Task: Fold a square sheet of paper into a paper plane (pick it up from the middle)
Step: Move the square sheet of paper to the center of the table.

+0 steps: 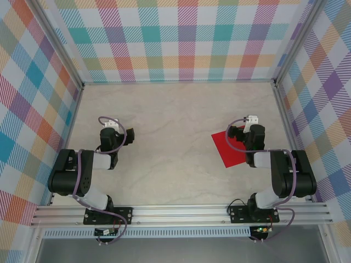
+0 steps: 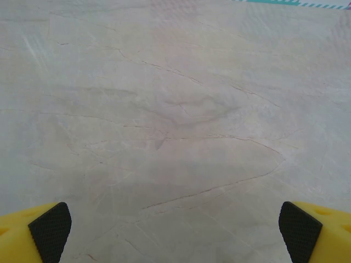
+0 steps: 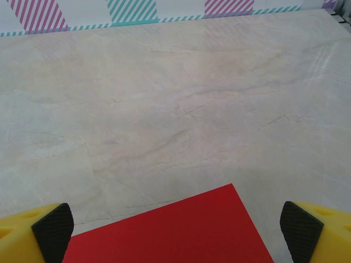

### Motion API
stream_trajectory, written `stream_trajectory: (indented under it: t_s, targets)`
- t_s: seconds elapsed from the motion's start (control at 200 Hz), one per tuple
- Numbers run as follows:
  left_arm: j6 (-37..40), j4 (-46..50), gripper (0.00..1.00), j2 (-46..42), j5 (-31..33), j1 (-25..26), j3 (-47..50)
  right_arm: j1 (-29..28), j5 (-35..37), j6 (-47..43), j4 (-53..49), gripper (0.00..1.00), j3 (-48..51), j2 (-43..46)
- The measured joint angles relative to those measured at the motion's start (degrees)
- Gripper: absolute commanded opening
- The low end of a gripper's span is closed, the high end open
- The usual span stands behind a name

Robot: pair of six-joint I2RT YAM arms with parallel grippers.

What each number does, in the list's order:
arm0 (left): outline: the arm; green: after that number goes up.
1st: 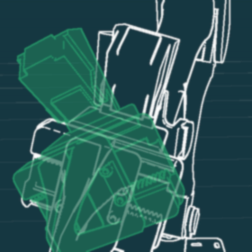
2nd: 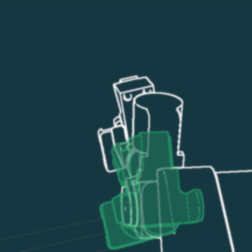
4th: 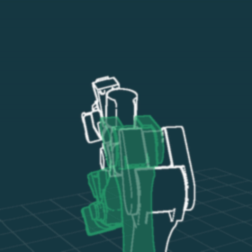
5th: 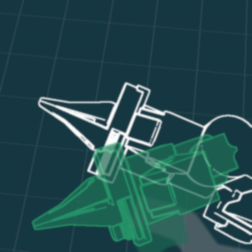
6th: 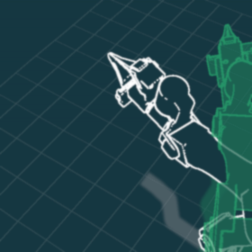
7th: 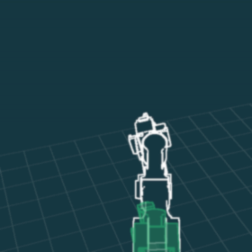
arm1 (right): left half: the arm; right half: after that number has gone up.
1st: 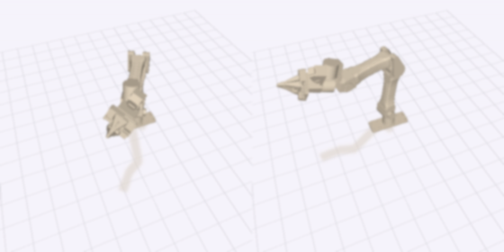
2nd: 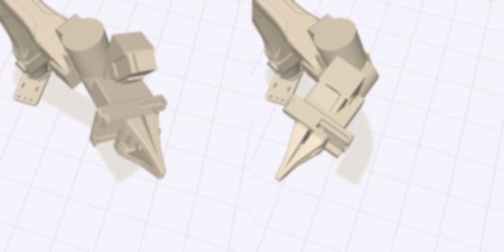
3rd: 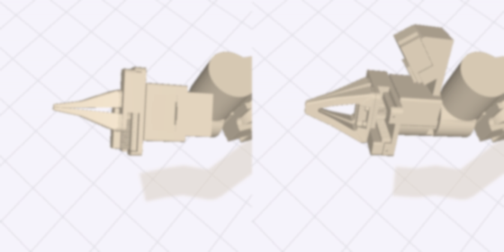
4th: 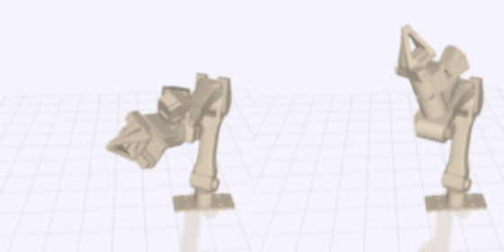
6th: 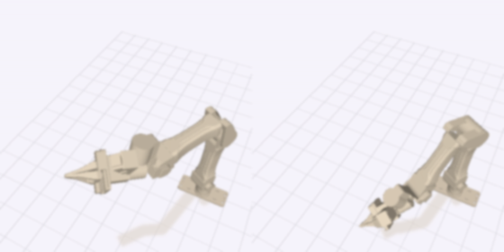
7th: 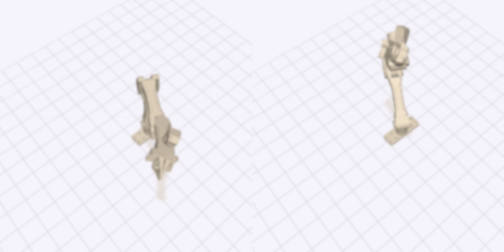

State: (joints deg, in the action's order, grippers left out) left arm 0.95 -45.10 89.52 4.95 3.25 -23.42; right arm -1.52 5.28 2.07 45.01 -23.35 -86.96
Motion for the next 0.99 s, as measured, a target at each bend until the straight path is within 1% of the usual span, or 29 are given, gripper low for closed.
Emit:
stream_trajectory:
  t_s: [0.885,0.995]
  targets:
    - [0.0,-0.02,1.0,0.0,-0.04,0.0,0.0,0.0,0.0,0.0,-0.15,1.0,0.0,0.0]
    - [-0.02,1.29,1.0,-0.94,0.04,0.0,0.0,-0.02,0.81,0.26,-4.0,1.0,-0.44,1.7]
